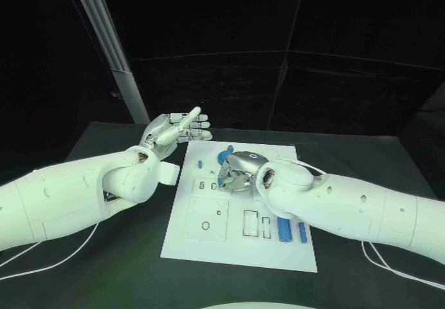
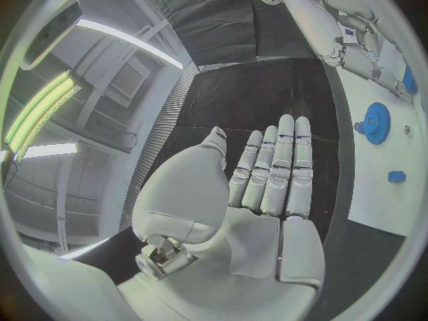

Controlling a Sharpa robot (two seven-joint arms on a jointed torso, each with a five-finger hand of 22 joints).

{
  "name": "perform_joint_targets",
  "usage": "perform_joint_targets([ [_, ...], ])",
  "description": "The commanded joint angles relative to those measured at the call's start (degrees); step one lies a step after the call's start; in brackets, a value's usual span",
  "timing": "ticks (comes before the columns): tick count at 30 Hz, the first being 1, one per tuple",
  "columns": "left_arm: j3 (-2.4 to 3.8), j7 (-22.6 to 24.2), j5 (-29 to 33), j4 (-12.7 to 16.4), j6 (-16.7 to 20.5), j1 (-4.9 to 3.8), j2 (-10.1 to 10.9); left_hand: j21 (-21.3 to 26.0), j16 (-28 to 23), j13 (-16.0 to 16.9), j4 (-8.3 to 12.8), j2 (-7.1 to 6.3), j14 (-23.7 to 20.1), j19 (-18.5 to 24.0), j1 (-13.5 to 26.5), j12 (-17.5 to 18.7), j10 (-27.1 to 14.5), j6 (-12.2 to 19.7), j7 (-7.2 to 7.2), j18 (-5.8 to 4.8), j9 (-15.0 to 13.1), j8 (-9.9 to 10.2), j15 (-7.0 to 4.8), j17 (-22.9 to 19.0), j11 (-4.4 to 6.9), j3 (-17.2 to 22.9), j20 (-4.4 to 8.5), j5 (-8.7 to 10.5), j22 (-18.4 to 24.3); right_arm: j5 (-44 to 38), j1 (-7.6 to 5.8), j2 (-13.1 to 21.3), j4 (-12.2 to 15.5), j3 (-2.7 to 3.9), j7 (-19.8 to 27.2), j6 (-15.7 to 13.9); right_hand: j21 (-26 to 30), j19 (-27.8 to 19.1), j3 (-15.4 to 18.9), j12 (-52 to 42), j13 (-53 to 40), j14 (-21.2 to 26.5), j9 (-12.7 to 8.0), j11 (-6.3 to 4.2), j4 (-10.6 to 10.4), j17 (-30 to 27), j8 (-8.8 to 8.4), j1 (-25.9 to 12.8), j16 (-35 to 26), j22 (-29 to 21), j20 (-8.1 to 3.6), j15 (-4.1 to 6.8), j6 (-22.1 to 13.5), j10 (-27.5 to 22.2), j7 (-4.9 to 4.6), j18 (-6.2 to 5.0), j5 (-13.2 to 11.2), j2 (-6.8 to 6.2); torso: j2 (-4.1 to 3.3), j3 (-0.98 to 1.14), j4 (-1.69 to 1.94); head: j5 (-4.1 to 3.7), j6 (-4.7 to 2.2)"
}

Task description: Assemble the parts on the task board

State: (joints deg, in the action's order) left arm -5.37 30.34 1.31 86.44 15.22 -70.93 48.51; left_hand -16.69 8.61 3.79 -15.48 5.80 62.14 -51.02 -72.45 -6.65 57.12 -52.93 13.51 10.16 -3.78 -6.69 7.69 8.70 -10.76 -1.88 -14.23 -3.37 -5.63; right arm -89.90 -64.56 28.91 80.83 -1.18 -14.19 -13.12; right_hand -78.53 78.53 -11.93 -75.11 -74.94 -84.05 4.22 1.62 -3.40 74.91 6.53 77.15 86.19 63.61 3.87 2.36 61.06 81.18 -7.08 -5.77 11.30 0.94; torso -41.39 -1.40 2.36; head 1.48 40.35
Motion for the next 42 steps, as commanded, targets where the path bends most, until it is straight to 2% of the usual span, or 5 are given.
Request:
perform_joint_targets([
  [1,0.04,0.2,-0.2,0.1,-0.8,-0.11,-0.1,0.4,-0.2,0.0,0.3,0.12,0.0,-0.2,-0.5,0.3,-0.1,0.2,0.65,0.36,0.0,0.3,0.26,0.1,-0.11,0.0,-0.02,-0.28,0.1,-1.0,0.12,-0.2,-0.3,-0.05,-0.2,1.2,-0.2,0.3,-0.5,0.3,-1.5,-4.3,0.0,0.19,-0.3,7.4,0.04,0.0,0.0,0.0,-0.1,-0.02,0.7,0.1,0.35,0.82,0.0,0.42,0.02,0.0,-0.03,0.14,0.08],
  [8,0.04,0.2,-0.2,0.1,-0.9,-0.11,-0.1,0.4,-0.2,0.0,0.3,0.12,0.0,-0.2,-0.5,0.3,-0.1,0.2,0.65,0.36,0.0,0.3,0.26,0.1,-0.11,0.0,-0.02,-0.28,0.1,-1.4,0.21,-0.3,-0.5,-0.07,-0.4,1.8,-0.2,0.2,-0.5,0.3,-1.4,-4.3,0.0,0.21,-0.3,7.4,-0.05,-0.2,0.0,-0.1,-0.09,-0.04,0.7,0.1,0.32,0.81,0.0,0.25,0.03,-0.02,-0.03,0.18,0.24],
  [21,0.04,0.1,-0.2,0.0,-1.0,-0.11,-0.1,0.4,-0.3,0.0,0.3,0.12,0.0,-0.2,-0.5,0.3,-0.1,0.3,0.65,0.36,0.0,0.4,0.27,0.1,-0.12,0.0,-0.03,-0.28,0.1,-2.3,0.24,-0.2,-0.1,-0.12,-0.9,4.6,0.1,0.0,-0.5,1.1,-0.9,-4.2,-0.2,0.55,-0.3,7.0,-0.92,-1.3,-0.2,-0.6,0.11,-0.3,-0.2,-0.4,-0.11,0.74,-0.4,-1.31,0.0,-0.03,-0.04,0.23,0.38],
  [37,0.04,-0.1,-0.2,-0.1,-1.1,-0.11,-0.2,0.4,-0.3,0.0,0.3,0.12,0.0,-0.2,-0.5,0.3,-0.1,0.3,0.65,0.36,0.0,0.4,0.27,0.1,-0.12,0.0,-0.03,-0.28,0.1,-2.8,0.25,0.0,0.3,-0.15,-1.4,4.5,0.3,-0.2,-0.3,2.2,0.0,-4.2,-0.4,1.12,-0.5,6.8,-2.08,-2.7,-0.4,-0.8,0.49,-0.75,-1.7,-1.2,-0.77,0.7,-0.4,-2.78,0.01,-0.02,-0.07,0.21,0.51],
  [42,0.04,-0.2,-0.2,-0.1,-1.1,-0.11,-0.2,0.5,-0.3,0.0,0.3,0.14,0.0,-0.2,-0.4,0.4,-0.1,0.3,0.65,0.36,0.0,0.4,0.28,0.1,-0.12,0.0,-0.04,-0.28,0.1,-2.8,0.25,0.0,0.4,-0.16,-1.7,4.1,0.4,-0.3,0.2,3.4,1.0,-4.1,-0.5,1.64,-0.9,6.6,-2.9,-3.7,-0.5,-1.0,0.88,-1.18,-3.8,-2.1,-1.35,0.68,-0.3,-3.8,-0.01,-0.02,-0.05,0.19,0.48],
])
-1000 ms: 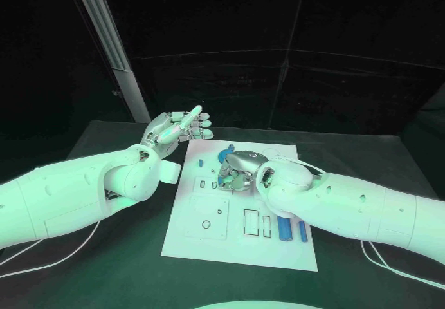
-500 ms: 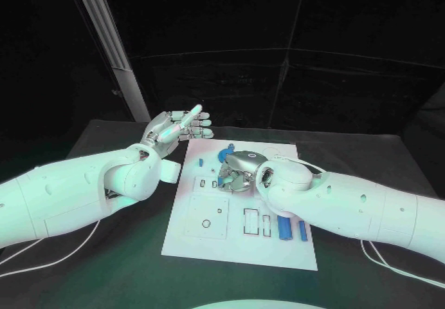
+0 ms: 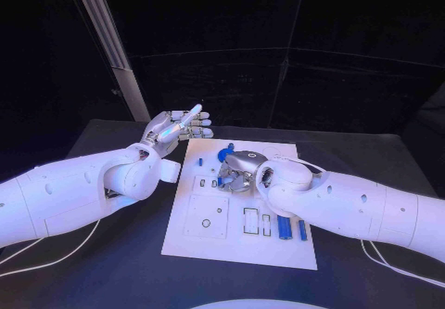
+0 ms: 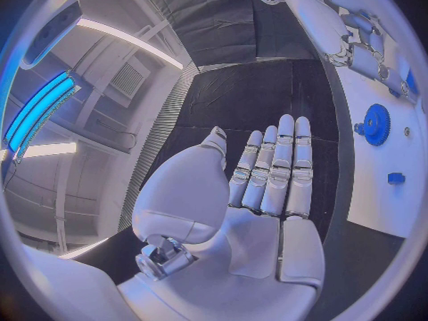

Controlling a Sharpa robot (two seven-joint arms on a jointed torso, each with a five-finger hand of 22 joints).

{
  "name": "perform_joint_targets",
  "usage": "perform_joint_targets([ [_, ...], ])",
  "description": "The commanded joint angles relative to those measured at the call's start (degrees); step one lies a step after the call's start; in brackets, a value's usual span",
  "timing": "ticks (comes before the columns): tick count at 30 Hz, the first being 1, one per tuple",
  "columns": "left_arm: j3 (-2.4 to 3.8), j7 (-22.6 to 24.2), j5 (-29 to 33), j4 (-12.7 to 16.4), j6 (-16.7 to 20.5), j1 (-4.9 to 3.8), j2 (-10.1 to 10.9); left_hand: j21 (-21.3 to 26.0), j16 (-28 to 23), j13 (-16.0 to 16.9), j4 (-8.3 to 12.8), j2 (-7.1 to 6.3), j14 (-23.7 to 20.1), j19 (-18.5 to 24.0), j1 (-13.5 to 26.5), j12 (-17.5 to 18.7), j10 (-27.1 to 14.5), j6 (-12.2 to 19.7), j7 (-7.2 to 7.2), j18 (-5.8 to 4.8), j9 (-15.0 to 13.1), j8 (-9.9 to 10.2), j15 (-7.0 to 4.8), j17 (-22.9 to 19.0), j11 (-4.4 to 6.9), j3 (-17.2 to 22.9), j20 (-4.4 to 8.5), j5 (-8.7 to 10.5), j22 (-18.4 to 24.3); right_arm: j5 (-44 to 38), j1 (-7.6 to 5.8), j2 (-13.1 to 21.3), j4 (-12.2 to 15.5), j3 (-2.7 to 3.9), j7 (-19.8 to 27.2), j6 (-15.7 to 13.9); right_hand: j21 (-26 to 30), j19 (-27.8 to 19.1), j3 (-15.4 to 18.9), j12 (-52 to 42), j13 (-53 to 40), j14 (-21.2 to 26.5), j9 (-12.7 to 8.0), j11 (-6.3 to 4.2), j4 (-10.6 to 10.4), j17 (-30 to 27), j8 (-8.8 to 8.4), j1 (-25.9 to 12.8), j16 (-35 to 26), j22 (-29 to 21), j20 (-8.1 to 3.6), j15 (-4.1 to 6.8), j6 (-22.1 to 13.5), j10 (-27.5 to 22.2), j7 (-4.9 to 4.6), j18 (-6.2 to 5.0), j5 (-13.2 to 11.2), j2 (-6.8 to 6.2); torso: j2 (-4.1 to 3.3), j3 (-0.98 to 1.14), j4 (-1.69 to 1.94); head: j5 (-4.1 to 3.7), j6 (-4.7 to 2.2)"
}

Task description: Assemble the parts on the task board

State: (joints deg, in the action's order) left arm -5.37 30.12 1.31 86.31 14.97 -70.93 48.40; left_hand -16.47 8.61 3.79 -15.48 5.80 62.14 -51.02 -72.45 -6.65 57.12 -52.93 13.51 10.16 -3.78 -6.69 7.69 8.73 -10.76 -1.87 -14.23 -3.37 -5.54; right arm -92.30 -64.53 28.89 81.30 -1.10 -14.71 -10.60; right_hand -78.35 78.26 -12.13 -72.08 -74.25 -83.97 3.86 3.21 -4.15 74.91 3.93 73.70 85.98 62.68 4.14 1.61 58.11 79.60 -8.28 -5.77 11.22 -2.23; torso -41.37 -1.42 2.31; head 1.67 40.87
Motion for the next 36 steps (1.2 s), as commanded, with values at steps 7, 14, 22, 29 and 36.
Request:
perform_joint_targets([
  [7,0.04,-0.1,-0.2,0.0,-0.9,-0.1,-0.1,0.2,-0.4,0.0,0.3,0.14,0.0,-0.2,-0.4,0.4,-0.1,0.3,0.65,0.35,0.0,0.4,0.28,0.1,-0.12,0.0,-0.04,-0.28,0.0,-0.6,0.21,0.1,0.0,-0.24,-1.7,0.9,0.5,-0.2,2.4,1.4,1.2,-4.2,0.0,0.49,-1.0,6.5,-0.26,-2.1,-0.4,-0.5,1.05,-0.85,-3.3,-1.3,-0.51,0.6,0.3,-2.18,0.0,-0.01,0.02,-0.06,-0.05],
  [14,0.04,-0.3,-0.2,0.0,-0.8,-0.1,-0.1,0.3,-0.4,0.0,0.3,0.15,0.0,-0.2,-0.4,0.4,-0.2,0.3,0.65,0.35,0.0,0.4,0.28,0.1,-0.12,0.0,-0.04,-0.27,0.1,-0.7,0.21,0.1,0.0,-0.24,-1.8,0.6,0.6,-0.2,4.3,1.6,1.4,-4.1,0.1,0.6,-2.3,6.4,-0.02,-3.8,-0.5,-0.6,1.21,-0.96,-3.8,-1.5,-0.57,0.56,-0.3,-3.22,-0.02,-0.02,0.0,0.02,0.03],
  [22,0.04,-0.4,-0.2,-0.1,-0.9,-0.1,-0.1,0.3,-0.4,0.0,0.3,0.15,0.0,-0.2,-0.4,0.4,-0.2,0.3,0.65,0.35,0.0,0.4,0.28,0.1,-0.12,0.0,-0.04,-0.27,0.1,-0.8,0.23,0.7,0.7,-0.24,-1.6,-2.9,0.7,-0.3,7.0,1.8,1.7,-4.1,0.2,0.79,-4.0,6.3,0.0,-4.9,-0.6,-0.8,1.34,-1.1,-4.6,-1.8,-0.77,0.53,0.1,-3.95,0.01,0.01,0.04,-0.06,-0.04],
  [29,0.03,-2.3,-1.2,-0.5,-1.3,-0.09,0.0,-1.0,1.3,0.2,1.3,-0.03,4.0,-3.1,-1.4,-0.2,1.8,-1.3,-0.86,0.62,-0.2,-0.2,-1.06,1.4,1.08,0.1,1.07,-0.21,-0.3,2.0,0.29,5.1,4.3,-0.22,6.3,-12.6,1.7,-1.2,8.6,3.2,3.0,-3.5,0.1,1.08,-4.9,3.9,-0.08,-3.2,-2.1,-2.9,1.55,-1.33,-6.0,-2.9,-1.13,0.17,1.6,-4.16,0.22,0.1,-0.23,0.07,-0.31],
  [36,0.04,-12.0,-12.4,-2.0,-2.5,-0.11,0.0,-10.1,13.6,1.9,2.9,-0.97,23.3,-18.1,-2.4,-3.4,12.9,-6.6,-4.44,0.27,-0.3,-1.4,-7.04,10.4,5.86,-0.4,7.21,-0.13,-4.3,15.6,-1.05,11.4,7.8,-0.14,18.8,-12.4,9.0,-7.2,10.2,9.6,8.7,-1.1,0.3,1.23,-5.3,-4.5,0.2,-0.9,-8.0,-15.5,1.69,-1.4,-6.6,-7.6,-1.27,-1.97,-0.3,-3.07,0.79,0.34,-0.66,0.36,-0.81],
])
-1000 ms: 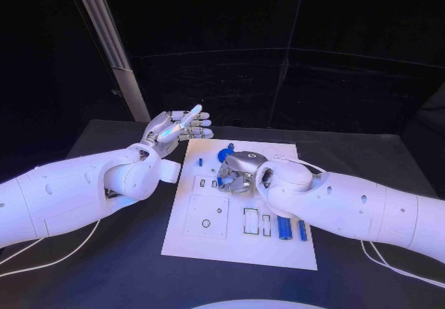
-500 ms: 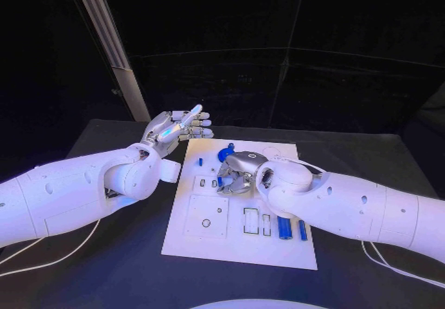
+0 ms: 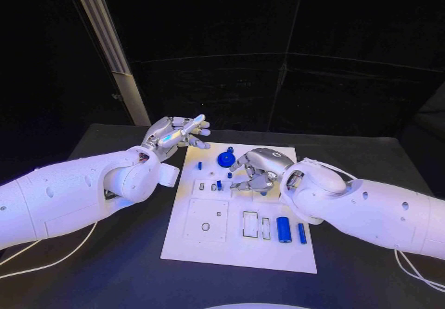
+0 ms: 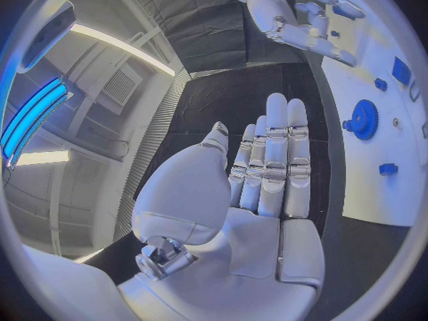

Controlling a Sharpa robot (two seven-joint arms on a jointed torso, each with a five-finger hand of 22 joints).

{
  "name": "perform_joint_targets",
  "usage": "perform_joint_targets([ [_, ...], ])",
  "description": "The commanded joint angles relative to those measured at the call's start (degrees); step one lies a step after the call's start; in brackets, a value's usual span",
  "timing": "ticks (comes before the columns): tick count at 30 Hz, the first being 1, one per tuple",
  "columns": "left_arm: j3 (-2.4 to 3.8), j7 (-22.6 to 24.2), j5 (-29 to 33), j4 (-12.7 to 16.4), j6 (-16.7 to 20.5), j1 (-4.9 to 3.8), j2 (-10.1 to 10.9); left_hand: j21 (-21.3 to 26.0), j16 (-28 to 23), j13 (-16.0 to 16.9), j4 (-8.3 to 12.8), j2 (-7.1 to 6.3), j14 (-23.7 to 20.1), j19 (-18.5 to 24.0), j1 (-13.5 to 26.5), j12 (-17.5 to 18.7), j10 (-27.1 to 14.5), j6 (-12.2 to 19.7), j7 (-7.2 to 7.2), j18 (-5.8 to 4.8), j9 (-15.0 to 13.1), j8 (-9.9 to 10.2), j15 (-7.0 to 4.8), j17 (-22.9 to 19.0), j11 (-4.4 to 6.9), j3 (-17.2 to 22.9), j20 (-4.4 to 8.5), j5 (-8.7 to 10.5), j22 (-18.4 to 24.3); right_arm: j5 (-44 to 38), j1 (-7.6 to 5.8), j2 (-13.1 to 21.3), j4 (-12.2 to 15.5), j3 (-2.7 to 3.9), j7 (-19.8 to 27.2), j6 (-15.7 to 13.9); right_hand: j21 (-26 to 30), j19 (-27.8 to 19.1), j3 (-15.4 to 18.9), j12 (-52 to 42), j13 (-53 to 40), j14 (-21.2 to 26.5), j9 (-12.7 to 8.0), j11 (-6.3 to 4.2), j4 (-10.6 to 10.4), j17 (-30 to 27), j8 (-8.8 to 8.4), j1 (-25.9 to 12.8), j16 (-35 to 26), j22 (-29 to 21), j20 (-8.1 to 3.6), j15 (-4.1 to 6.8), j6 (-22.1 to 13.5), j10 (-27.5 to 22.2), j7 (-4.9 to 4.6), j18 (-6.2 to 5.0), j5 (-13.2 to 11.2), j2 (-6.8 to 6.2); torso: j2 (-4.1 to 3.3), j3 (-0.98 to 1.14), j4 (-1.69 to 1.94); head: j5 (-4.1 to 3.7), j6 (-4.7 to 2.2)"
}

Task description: Assemble the parts on the task board

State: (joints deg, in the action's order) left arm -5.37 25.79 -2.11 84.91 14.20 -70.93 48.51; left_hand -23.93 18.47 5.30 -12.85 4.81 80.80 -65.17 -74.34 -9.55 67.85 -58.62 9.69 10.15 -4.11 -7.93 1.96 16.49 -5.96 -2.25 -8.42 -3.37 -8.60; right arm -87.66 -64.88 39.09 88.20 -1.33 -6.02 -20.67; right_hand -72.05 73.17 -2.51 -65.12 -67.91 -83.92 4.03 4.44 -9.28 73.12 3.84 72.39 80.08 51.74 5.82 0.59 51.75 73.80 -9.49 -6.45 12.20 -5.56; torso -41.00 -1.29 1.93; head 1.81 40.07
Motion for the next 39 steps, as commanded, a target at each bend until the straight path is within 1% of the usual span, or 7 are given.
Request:
perform_joint_targets([
  [1,0.04,-9.3,-10.8,-0.9,-1.7,-0.11,-0.2,-5.1,8.0,0.7,0.4,-0.04,4.9,-6.5,-0.4,-0.5,3.5,-1.3,-1.3,0.4,0.1,0.2,-1.75,6.0,1.6,-0.2,2.55,-0.14,-2.5,13.3,-1.0,1.8,1.1,0.1,10.8,-1.8,4.3,-3.2,1.0,4.0,3.5,-0.7,0.1,-0.02,-0.3,-4.0,0.38,0.7,-3.3,-7.0,-0.03,-0.38,-0.2,-2.8,-0.03,-1.69,-1.6,0.52,0.52,0.33,-0.31,0.42,-0.03],
  [3,0.05,-13.9,-15.2,-1.5,-2.1,-0.14,-0.3,-7.9,26.8,1.8,0.2,-0.32,6.5,-8.2,0.1,-1.5,6.8,-2.1,-1.76,0.32,0.1,0.4,-2.83,24.6,2.54,-0.7,3.22,-0.19,-4.2,18.4,-1.71,3.5,1.6,0.13,12.5,-0.3,7.2,-4.8,1.6,6.6,5.8,-0.1,0.1,-0.07,0.0,-6.7,0.36,1.6,-5.7,-11.2,-0.09,-0.33,-0.3,-4.5,-0.04,-2.3,-0.5,1.0,0.83,0.58,-0.45,0.74,0.06],
  [8,0.06,-26.8,-26.1,-2.6,-7.7,-0.97,-0.8,-14.7,50.7,7.0,-1.3,-1.25,6.7,-8.9,2.3,-6.8,11.8,-3.4,-3.11,0.1,-0.7,0.1,-4.43,48.9,4.08,-2.5,4.58,-0.18,-8.7,28.8,-3.8,7.3,2.5,0.26,15.7,2.3,13.0,-7.2,2.5,12.5,11.4,1.2,0.3,-0.23,0.4,-12.6,0.68,2.8,-11.3,-18.9,-0.24,-0.12,0.0,-8.0,0.13,-3.32,-0.2,2.4,1.52,1.02,-0.62,1.13,0.31],
  [11,0.06,-35.6,-32.5,-3.7,-12.5,-2.31,-1.8,-28.1,63.5,14.5,-3.4,-0.84,7.6,-10.8,4.3,-15.2,13.0,-5.8,-4.34,-1.36,-2.8,-2.7,-4.99,63.3,5.59,-3.9,5.71,0.02,-24.0,34.6,-5.21,9.7,2.6,0.3,16.9,3.1,14.9,-7.1,2.9,13.8,13.0,1.2,0.3,-0.33,0.6,-13.9,0.76,3.4,-13.0,-21.0,-0.38,-0.03,0.0,-8.4,0.21,-3.53,0.0,3.11,2.09,1.22,-0.6,1.47,0.67],
  [17,0.03,-47.6,-41.5,-5.6,-18.6,-4.36,-4.7,-37.5,67.2,26.8,-3.8,0.86,7.5,-9.7,9.6,-28.3,3.6,-2.9,-4.55,-2.42,-7.4,-8.3,-4.65,67.7,5.29,-8.0,5.48,-0.02,-34.8,41.8,-6.6,11.2,0.5,0.33,16.9,3.7,20.6,-8.3,4.0,21.0,20.1,2.8,0.2,-0.23,0.8,-20.7,0.75,4.0,-20.5,-27.2,-0.36,-0.12,-0.5,-12.6,0.09,-4.21,0.0,4.03,2.92,1.48,-0.73,1.69,0.99],
  [23,-2.33,-55.4,-46.7,-8.8,-24.1,-6.98,-8.9,-47.4,71.5,40.8,-3.8,1.66,9.2,-12.9,10.7,-44.0,2.1,0.4,-5.48,-4.15,-13.5,-17.2,-5.45,73.4,5.96,-11.8,5.81,0.36,-48.3,44.4,-6.98,11.4,-0.8,0.33,16.6,3.6,21.8,-7.7,4.5,21.4,21.0,2.5,0.2,-0.23,0.9,-21.1,0.91,4.4,-21.7,-28.0,-0.37,-0.07,-0.7,-12.5,0.08,-4.17,0.1,4.3,3.1,1.65,-0.74,2.02,1.22],
  [39,-4.77,-62.4,-48.6,-14.4,-30.1,-8.18,-16.9,-54.9,71.5,46.9,-3.8,2.9,9.2,-18.3,11.2,-51.0,3.4,4.7,-6.5,-6.34,-21.2,-26.5,-6.41,73.5,6.83,-15.3,6.65,0.51,-61.1,44.2,-7.15,11.1,-2.0,0.33,15.4,3.3,22.8,-6.9,5.0,21.6,21.8,2.1,0.2,-0.25,1.0,-21.1,1.07,4.7,-22.5,-28.8,-0.44,-0.02,-1.1,-12.3,0.08,-4.16,1.3,4.51,3.0,1.65,-0.82,2.34,1.74],
])
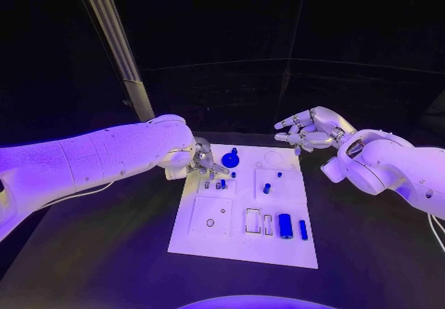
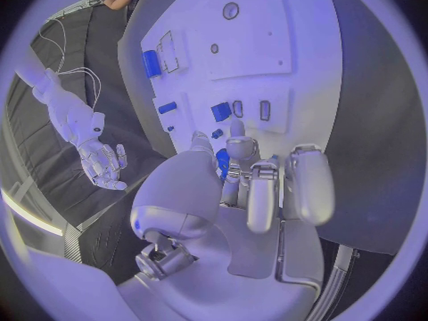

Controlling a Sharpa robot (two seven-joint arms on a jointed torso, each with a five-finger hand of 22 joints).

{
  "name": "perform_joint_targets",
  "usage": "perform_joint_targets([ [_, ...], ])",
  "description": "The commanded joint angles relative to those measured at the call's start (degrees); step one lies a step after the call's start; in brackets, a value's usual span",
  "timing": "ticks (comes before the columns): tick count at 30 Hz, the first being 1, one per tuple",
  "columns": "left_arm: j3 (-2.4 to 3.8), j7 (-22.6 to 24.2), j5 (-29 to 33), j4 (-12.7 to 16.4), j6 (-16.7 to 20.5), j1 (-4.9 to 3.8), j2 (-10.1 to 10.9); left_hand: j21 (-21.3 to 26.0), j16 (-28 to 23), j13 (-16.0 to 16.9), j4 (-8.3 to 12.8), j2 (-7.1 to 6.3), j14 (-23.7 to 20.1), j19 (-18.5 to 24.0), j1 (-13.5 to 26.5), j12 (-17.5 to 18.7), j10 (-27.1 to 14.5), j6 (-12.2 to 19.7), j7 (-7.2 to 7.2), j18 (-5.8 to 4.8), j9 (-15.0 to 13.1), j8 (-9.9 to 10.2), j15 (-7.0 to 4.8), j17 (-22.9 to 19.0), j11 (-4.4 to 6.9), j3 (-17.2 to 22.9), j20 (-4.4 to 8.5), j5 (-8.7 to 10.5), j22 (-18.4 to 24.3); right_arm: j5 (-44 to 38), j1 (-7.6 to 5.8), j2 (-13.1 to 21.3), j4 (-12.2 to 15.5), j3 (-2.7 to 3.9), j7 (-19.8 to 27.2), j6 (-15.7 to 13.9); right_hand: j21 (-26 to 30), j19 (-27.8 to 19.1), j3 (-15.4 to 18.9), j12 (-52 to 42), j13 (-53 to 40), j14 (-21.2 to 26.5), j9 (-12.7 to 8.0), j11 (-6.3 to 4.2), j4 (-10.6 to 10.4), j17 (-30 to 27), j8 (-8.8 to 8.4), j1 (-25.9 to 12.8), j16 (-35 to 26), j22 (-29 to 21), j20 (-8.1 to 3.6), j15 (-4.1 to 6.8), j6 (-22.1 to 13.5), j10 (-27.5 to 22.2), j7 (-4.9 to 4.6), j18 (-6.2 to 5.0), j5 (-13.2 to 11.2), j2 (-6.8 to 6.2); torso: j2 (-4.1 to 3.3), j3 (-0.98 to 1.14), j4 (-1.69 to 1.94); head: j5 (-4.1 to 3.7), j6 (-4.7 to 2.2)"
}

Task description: Assemble the parts on the task board

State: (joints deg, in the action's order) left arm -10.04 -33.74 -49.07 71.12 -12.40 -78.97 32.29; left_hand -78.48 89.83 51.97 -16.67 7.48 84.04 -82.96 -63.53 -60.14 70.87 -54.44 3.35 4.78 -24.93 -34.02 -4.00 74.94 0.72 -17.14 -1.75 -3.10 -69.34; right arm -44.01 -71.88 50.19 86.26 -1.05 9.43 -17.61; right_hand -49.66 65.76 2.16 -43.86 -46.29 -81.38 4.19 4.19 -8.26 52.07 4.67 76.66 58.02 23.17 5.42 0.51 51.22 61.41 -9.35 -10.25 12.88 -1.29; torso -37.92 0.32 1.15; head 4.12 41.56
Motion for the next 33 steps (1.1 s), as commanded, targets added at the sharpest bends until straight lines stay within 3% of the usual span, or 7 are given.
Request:
perform_joint_targets([
  [1,-0.16,-2.9,-1.7,-0.9,-3.6,-0.14,-1.0,-0.4,0.2,0.3,0.1,0.25,6.0,-0.6,0.3,-0.4,0.4,0.6,-0.17,-0.99,-0.5,-0.5,-0.46,15.1,0.15,-0.5,-0.01,0.24,-0.4,0.4,-0.17,-0.1,-0.1,0.05,-0.1,0.3,0.6,0.6,0.4,0.3,0.3,-0.5,0.1,-0.02,0.1,-0.1,0.28,0.5,-0.6,-0.3,-0.07,0.07,-0.6,0.0,-0.05,-0.36,1.2,0.26,-0.07,-0.02,0.0,-0.01,0.29],
  [7,-0.32,-3.0,-1.7,-1.9,-4.4,-0.15,-2.4,-0.6,0.2,0.5,0.2,0.43,6.0,-0.6,-0.4,-0.7,0.4,1.1,-0.22,-1.02,-1.2,-1.2,-0.5,15.1,0.19,-0.5,0.03,0.2,-0.7,0.1,-0.23,-0.1,-0.3,0.05,-0.4,0.4,1.2,1.0,0.6,0.4,0.8,-0.8,0.1,-0.05,0.0,0.0,0.45,0.7,-1.1,-0.7,-0.11,0.11,-0.7,0.1,-0.03,-0.35,2.8,0.44,-0.11,-0.05,0.0,-0.07,0.6],
  [33,-0.45,-3.1,-1.7,-3.8,-5.9,-0.13,-5.5,-0.9,0.2,0.9,0.8,0.83,6.0,-0.7,-3.2,-1.3,0.3,2.3,-0.26,-1.11,-3.0,-2.8,-0.51,15.1,0.23,0.3,0.05,0.1,-1.4,-0.7,-0.32,-0.7,-1.1,0.05,-1.7,1.6,1.6,1.3,0.8,0.5,1.1,-0.8,0.1,-0.05,-0.1,-0.1,0.56,0.7,-1.5,-1.0,-0.13,0.11,-0.8,0.0,-0.03,-0.34,3.6,0.52,-0.09,-0.05,0.08,-0.15,1.64],
])
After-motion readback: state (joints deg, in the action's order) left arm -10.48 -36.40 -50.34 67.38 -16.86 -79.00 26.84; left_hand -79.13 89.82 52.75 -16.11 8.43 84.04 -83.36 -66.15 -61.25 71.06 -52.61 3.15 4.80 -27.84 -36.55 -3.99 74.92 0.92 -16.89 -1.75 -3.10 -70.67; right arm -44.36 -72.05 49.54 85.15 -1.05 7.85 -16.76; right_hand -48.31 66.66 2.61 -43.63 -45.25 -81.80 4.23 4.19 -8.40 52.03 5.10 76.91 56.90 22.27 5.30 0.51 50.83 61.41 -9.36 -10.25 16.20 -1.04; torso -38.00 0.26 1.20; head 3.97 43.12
